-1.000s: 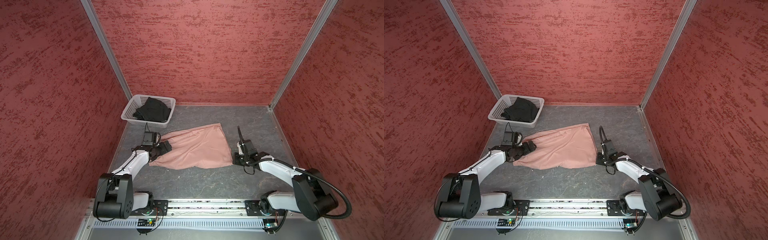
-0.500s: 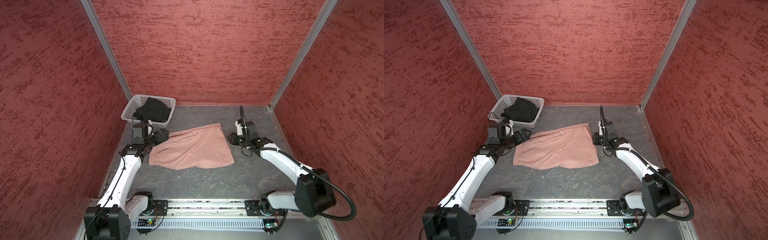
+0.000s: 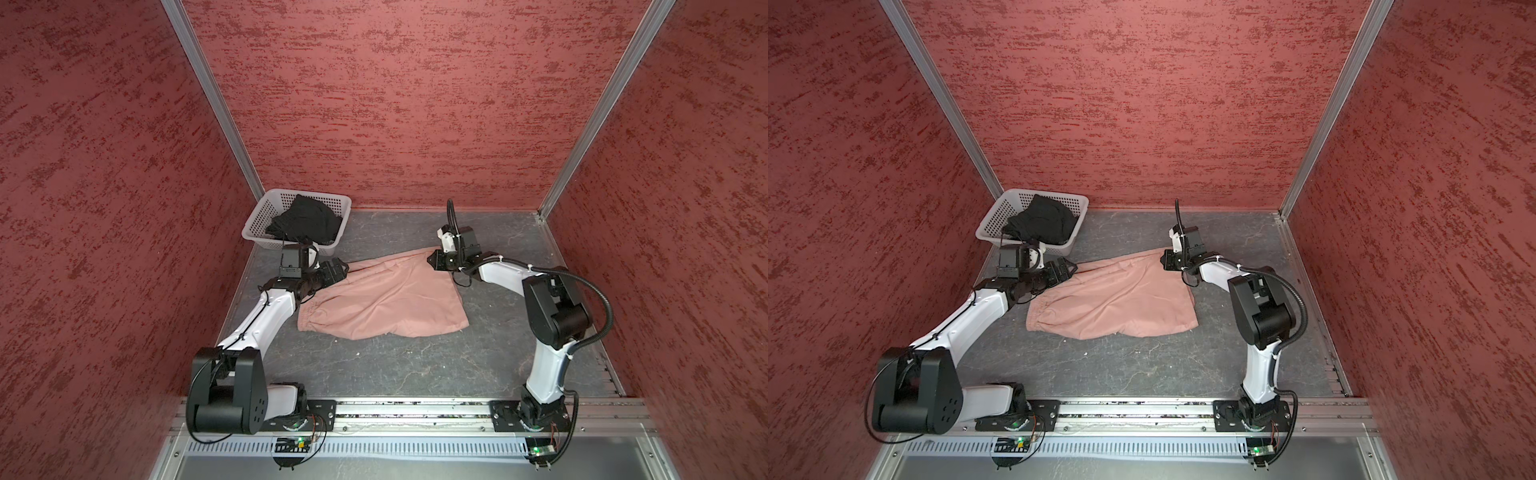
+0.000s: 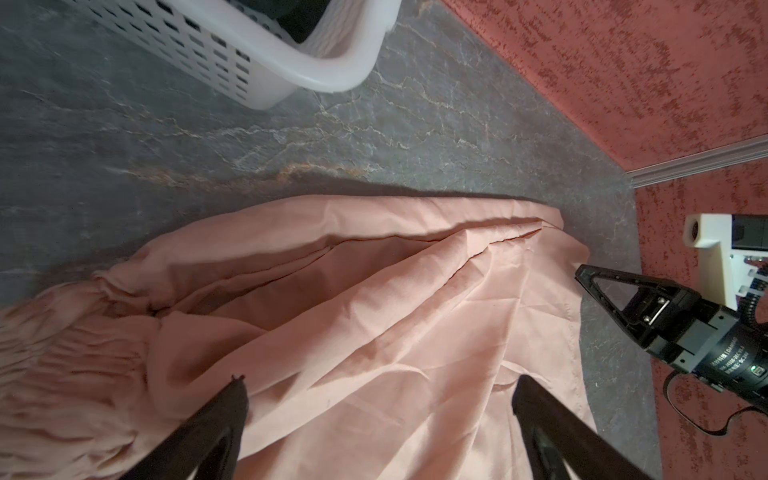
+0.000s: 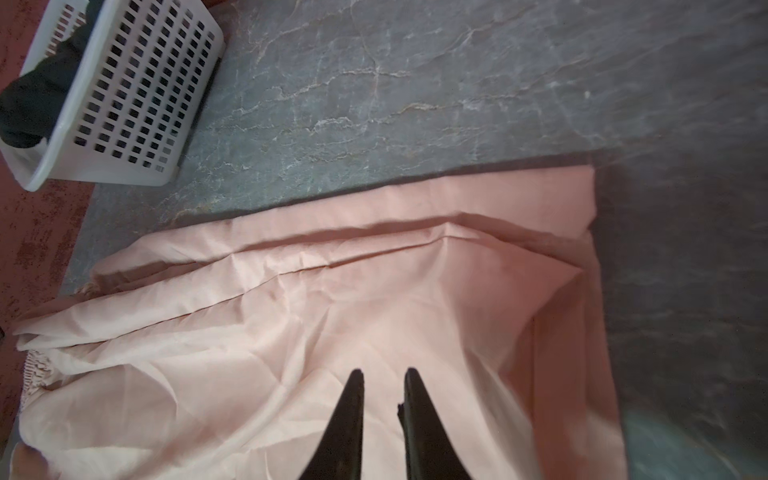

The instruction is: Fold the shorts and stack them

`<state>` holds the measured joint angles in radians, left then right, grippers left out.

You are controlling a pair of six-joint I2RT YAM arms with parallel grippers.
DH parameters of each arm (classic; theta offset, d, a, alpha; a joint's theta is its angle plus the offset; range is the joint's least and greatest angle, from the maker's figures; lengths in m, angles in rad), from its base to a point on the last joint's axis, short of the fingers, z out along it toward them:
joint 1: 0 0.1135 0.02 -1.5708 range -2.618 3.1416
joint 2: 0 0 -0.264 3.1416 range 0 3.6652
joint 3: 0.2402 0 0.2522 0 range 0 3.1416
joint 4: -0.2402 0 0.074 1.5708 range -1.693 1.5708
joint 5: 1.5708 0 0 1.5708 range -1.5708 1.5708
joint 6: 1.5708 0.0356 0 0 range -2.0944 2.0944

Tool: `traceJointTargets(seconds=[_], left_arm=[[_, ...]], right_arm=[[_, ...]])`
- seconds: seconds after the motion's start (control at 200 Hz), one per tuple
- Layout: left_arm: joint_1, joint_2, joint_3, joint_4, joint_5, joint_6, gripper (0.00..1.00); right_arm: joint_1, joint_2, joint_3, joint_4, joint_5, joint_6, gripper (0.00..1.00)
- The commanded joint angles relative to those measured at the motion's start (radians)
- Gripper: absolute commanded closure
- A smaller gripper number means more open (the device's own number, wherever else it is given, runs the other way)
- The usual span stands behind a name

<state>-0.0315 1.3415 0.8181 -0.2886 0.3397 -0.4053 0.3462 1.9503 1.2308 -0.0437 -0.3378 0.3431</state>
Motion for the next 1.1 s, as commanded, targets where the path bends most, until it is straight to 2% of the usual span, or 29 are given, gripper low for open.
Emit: traceJointTargets(seconds=[0.0, 0.095, 0.165, 0.361, 0.461, 0.531, 0.676, 0.776, 0.907, 1.047, 1.097], left_arm=[[0.005, 0.058, 0.014, 0.021, -0.058, 0.025, 0.01], [0.018, 0.111, 0.017, 0.017, -0.084, 0.030, 0.01], [0.036, 0.133, 0.007, 0.049, -0.052, 0.015, 0.01], [0.064, 0.147, 0.035, 0.034, -0.008, 0.011, 0.01], [0.064, 0.055, 0.058, 0.010, 0.060, 0.015, 0.01], [0.064, -0.038, 0.085, -0.028, 0.079, 0.004, 0.01], [0.068, -0.187, 0.130, -0.165, -0.012, 0.003, 0.01], [0.092, -0.241, 0.114, -0.250, -0.116, 0.003, 0.01], [0.156, -0.274, 0.045, -0.283, -0.164, -0.030, 0.00], [0.230, -0.284, -0.014, -0.315, -0.195, -0.087, 0.01], [0.247, -0.292, -0.031, -0.318, -0.191, -0.089, 0.01]], right_arm=[[-0.019, 0.045, 0.030, 0.071, -0.021, 0.024, 0.83], [-0.075, 0.078, 0.002, 0.127, -0.025, 0.092, 0.86], [-0.111, 0.121, 0.003, 0.132, -0.031, 0.129, 0.88], [-0.120, 0.147, 0.015, 0.080, -0.031, 0.120, 0.86], [-0.121, 0.077, -0.002, 0.056, -0.002, 0.077, 0.81], [-0.120, -0.008, -0.034, 0.053, 0.018, 0.053, 0.74], [-0.103, -0.178, -0.097, -0.001, 0.018, 0.006, 0.61], [-0.038, -0.228, -0.130, -0.031, -0.004, -0.016, 0.59], [0.146, -0.157, -0.059, -0.083, 0.062, -0.051, 0.61], [0.273, -0.030, 0.028, -0.033, 0.050, -0.008, 0.75], [0.312, 0.012, 0.052, -0.015, 0.048, 0.004, 0.77]])
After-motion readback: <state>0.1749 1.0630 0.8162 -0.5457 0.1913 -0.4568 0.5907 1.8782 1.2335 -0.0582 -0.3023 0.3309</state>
